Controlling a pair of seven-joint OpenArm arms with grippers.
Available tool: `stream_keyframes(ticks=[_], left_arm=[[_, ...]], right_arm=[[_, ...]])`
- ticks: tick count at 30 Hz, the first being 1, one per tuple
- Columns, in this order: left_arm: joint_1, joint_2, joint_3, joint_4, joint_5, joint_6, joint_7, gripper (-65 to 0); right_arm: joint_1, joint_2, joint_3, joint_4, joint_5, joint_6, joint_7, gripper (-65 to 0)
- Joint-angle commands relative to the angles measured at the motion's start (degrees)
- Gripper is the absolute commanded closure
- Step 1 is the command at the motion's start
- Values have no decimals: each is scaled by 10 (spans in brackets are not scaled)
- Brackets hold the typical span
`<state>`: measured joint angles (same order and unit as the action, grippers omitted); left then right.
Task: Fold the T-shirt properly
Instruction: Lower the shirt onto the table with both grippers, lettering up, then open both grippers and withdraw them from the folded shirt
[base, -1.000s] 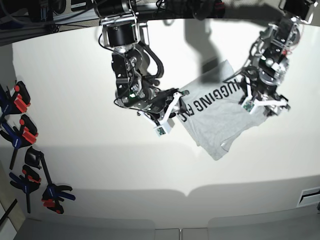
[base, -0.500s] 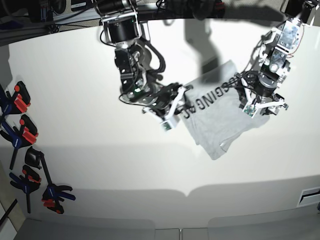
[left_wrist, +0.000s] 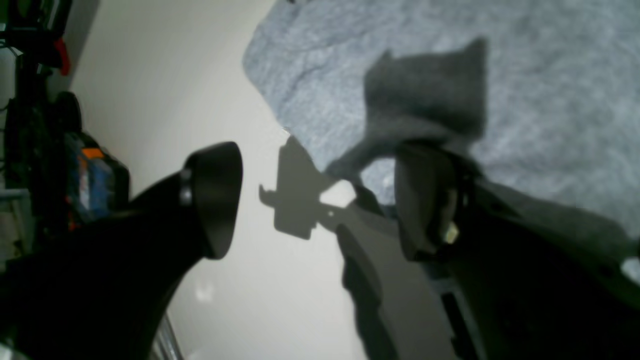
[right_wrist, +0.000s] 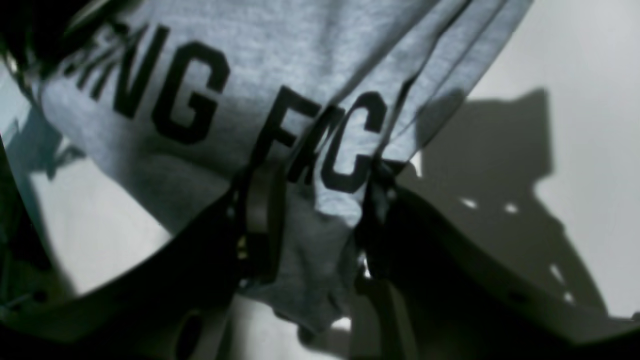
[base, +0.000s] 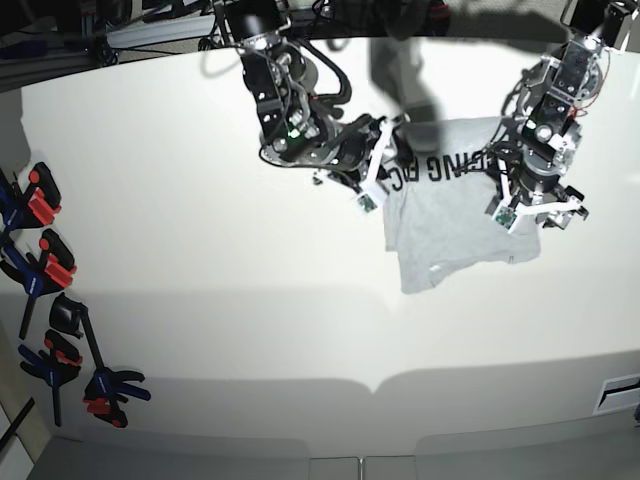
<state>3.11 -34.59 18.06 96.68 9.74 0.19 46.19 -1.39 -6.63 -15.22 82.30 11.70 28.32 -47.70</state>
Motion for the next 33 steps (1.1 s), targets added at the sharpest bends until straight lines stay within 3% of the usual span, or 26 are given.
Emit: stream_keyframes(ticks=[1, 3, 4, 11, 14, 17, 21, 27, 33], left_arm=[[-17, -7, -5, 8, 11, 41, -3, -445], [-30, -7, -5, 13, 4, 111, 17, -445], [-37, -7, -9, 18, -5, 126, 29, -445], [-42, -7, -127, 102, -153, 123, 35, -445], [-41, -6, -218, 142, -266, 72, 35, -445], [-39, -2, -320, 169, -378, -13, 41, -445], [-7, 22, -445, 178, -497, -107, 70, -445], [122, 80, -577, 179, -606, -220, 106, -445], [228, 119, -635, 179, -686, -314, 165, -445]], right_arm=[[7, 0, 5, 20, -3, 1, -2, -235], [7, 0, 17, 44, -3, 1, -6, -235], [7, 0, 26, 55, -3, 1, -9, -235], [7, 0, 110, 111, -3, 3, -43, -235], [4, 16, 144, 137, 24, 19, -56, -235], [-1, 41, 170, 163, 64, 43, -80, -235], [-18, 70, 194, 207, 105, 49, -125, -235], [-88, 101, 244, 308, 115, 47, -147, -235], [-194, 104, 332, 415, 130, 47, -148, -235]])
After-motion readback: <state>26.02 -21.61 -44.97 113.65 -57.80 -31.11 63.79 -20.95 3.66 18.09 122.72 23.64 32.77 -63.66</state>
